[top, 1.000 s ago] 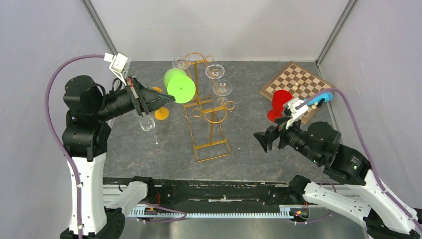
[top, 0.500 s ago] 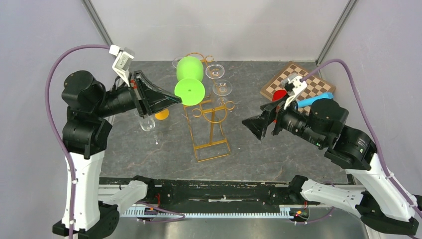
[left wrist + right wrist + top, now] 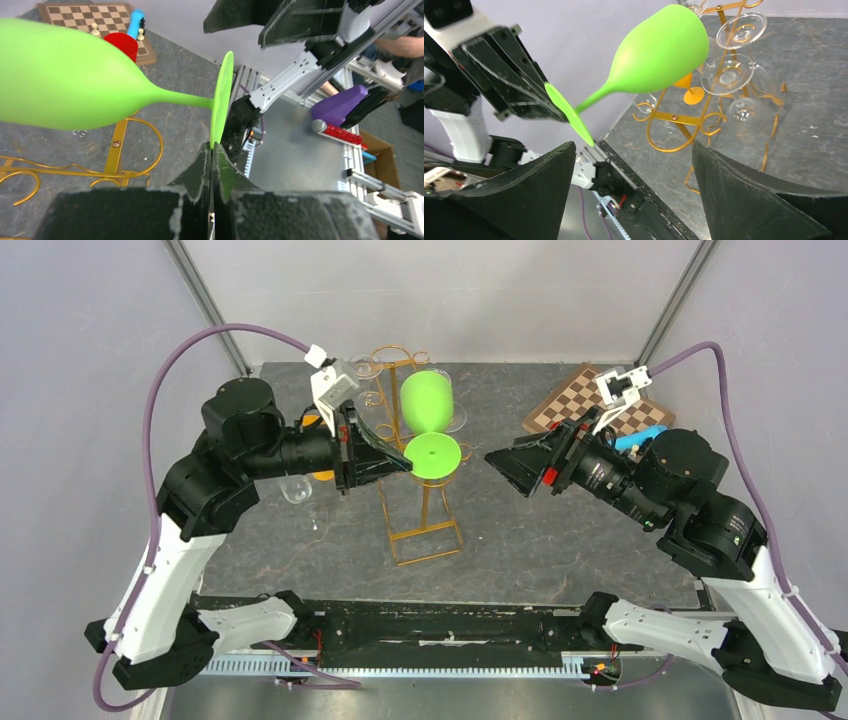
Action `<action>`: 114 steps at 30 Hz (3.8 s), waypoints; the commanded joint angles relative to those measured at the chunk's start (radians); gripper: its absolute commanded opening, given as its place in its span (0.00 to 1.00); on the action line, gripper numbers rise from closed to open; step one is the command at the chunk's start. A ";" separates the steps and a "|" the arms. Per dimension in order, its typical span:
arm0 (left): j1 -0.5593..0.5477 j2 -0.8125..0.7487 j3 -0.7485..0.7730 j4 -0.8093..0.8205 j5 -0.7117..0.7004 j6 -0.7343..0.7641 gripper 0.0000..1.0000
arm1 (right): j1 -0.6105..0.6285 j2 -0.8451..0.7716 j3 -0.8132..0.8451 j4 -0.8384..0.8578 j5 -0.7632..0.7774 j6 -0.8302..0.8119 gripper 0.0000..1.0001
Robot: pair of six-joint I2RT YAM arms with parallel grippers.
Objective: Take the wine glass off the wine glass rack
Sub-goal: Place the wine glass at the center of the board.
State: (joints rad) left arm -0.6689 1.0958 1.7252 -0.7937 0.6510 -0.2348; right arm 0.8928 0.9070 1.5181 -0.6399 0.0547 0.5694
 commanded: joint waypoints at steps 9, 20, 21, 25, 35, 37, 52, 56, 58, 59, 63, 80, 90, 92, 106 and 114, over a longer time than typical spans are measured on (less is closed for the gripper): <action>-0.296 -0.045 -0.025 -0.002 -0.377 0.223 0.02 | 0.000 0.021 -0.062 0.197 -0.037 0.176 0.85; -0.535 -0.031 -0.071 0.008 -0.693 0.339 0.02 | 0.000 0.057 -0.111 0.261 -0.122 0.221 0.84; -0.560 -0.030 -0.075 0.011 -0.736 0.354 0.02 | 0.000 0.059 -0.116 0.264 -0.130 0.224 0.84; -0.647 -0.026 -0.086 0.031 -0.848 0.401 0.02 | 0.000 0.074 -0.123 0.266 -0.161 0.226 0.84; -0.781 -0.040 -0.131 0.093 -1.041 0.486 0.02 | 0.000 0.096 -0.165 0.268 -0.219 0.226 0.81; -0.805 -0.049 -0.145 0.117 -1.065 0.505 0.02 | 0.000 0.096 -0.175 0.275 -0.227 0.230 0.80; -0.846 -0.074 -0.207 0.187 -1.119 0.543 0.02 | 0.000 0.089 -0.203 0.309 -0.289 0.236 0.28; -0.847 -0.084 -0.216 0.190 -1.116 0.535 0.02 | 0.000 0.082 -0.218 0.326 -0.301 0.243 0.05; -0.846 -0.084 -0.215 0.184 -1.114 0.527 0.02 | 0.000 0.078 -0.225 0.332 -0.306 0.247 0.00; -0.847 -0.081 -0.214 0.178 -1.114 0.526 0.02 | 0.000 0.075 -0.227 0.337 -0.311 0.248 0.00; -0.846 -0.071 -0.208 0.157 -1.120 0.507 0.04 | 0.000 0.057 -0.241 0.354 -0.313 0.248 0.00; -0.846 -0.050 -0.193 0.180 -1.083 0.326 0.67 | 0.000 -0.113 -0.291 0.233 -0.249 -0.016 0.00; -0.845 -0.032 -0.139 0.203 -1.007 0.186 0.73 | 0.000 -0.257 -0.377 0.124 -0.145 -0.285 0.00; -0.845 -0.029 -0.128 0.203 -0.989 0.161 0.74 | 0.001 -0.292 -0.404 0.110 -0.119 -0.328 0.00; -0.825 0.071 0.052 0.113 -0.942 -0.041 0.77 | 0.000 -0.468 -0.590 0.155 -0.051 -0.605 0.00; -0.608 0.087 0.084 0.062 -0.784 -0.257 0.77 | 0.000 -0.492 -0.660 0.222 -0.117 -0.804 0.00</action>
State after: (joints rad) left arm -1.3930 1.1973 1.7893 -0.7143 -0.2432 -0.3172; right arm 0.8928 0.4278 0.8753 -0.5091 -0.0265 -0.0902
